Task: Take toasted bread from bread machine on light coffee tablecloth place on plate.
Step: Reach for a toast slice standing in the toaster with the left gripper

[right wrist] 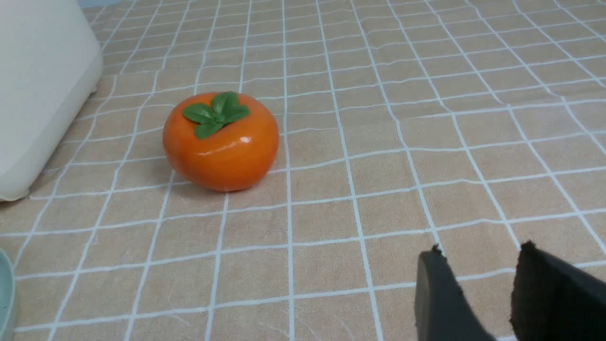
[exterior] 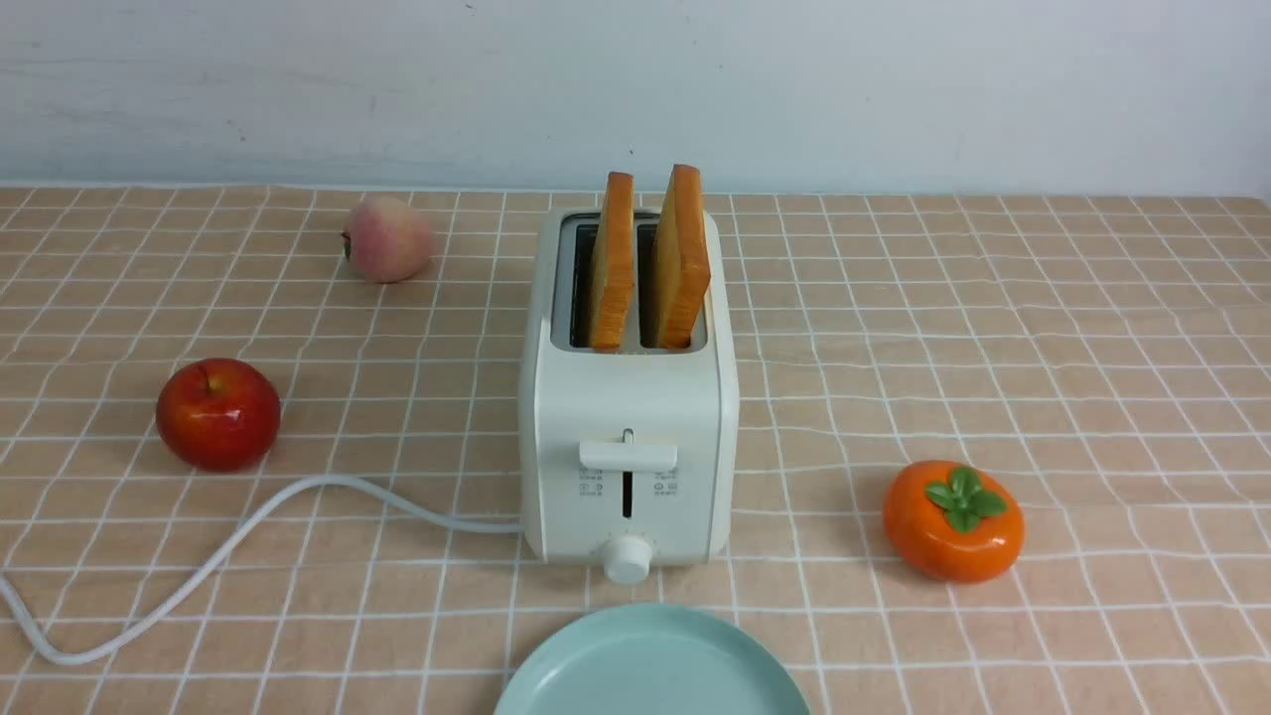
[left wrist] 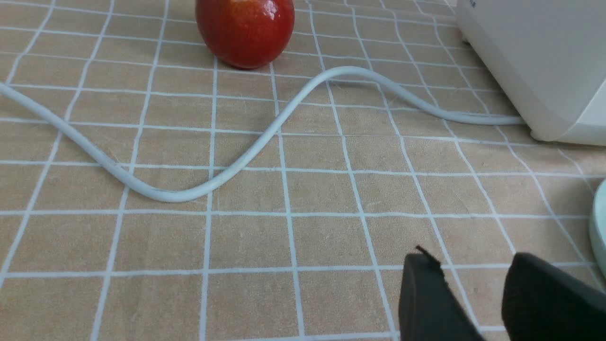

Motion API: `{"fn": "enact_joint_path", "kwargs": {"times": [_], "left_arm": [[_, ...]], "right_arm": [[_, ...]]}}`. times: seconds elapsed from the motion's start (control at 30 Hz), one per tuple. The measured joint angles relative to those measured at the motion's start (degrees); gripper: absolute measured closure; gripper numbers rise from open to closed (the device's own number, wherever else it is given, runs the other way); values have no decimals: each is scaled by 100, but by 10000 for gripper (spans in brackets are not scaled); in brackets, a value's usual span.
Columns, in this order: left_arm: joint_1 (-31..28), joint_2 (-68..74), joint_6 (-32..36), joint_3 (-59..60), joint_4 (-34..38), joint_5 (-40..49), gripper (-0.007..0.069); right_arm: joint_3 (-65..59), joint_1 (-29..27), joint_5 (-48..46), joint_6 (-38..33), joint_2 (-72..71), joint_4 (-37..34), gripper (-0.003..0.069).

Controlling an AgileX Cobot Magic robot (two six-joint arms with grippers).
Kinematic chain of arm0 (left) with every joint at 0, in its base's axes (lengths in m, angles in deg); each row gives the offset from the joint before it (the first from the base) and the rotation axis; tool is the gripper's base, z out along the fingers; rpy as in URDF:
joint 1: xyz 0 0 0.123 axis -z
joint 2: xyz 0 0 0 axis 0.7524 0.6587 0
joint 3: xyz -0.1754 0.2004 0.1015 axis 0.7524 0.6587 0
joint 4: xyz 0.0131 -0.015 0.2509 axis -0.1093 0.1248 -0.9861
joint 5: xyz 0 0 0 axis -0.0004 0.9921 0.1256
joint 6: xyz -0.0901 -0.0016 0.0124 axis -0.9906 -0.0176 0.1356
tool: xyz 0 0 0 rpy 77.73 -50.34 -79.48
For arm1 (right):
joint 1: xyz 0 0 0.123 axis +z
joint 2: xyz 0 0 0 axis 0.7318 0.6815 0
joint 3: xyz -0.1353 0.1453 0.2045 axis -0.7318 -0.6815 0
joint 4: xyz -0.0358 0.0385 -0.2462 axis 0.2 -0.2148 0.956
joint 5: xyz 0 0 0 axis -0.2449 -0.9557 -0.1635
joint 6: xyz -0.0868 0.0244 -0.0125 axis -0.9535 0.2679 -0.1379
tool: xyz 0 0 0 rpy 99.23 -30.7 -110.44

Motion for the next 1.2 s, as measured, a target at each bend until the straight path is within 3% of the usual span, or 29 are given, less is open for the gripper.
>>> {"fn": "enact_joint_path", "kwargs": {"times": [0.27, 0.4, 0.6, 0.63, 0.73, 0.97, 1.03, 1.2], "left_arm": [[0, 0, 0, 0, -64, -100, 386], [0, 0, 0, 0, 468, -712, 386], [0, 0, 0, 0, 1950, -1536, 386], [0, 0, 0, 0, 2670, -1761, 386], [0, 0, 0, 0, 3760, -2055, 386], [0, 0, 0, 0, 5170, -2240, 386], [0, 0, 0, 0, 5285, -2331, 386], [0, 0, 0, 0, 5387, -3093, 408]], "right_arm": [[0, 0, 0, 0, 0, 0, 419], [0, 0, 0, 0, 0, -6, 419], [0, 0, 0, 0, 0, 32, 419], [0, 0, 0, 0, 0, 32, 419], [0, 0, 0, 0, 0, 32, 419], [0, 0, 8, 0, 0, -54, 419], [-8, 0, 129, 36, 0, -301, 419], [-37, 0, 1091, 454, 0, -1778, 419]]}}
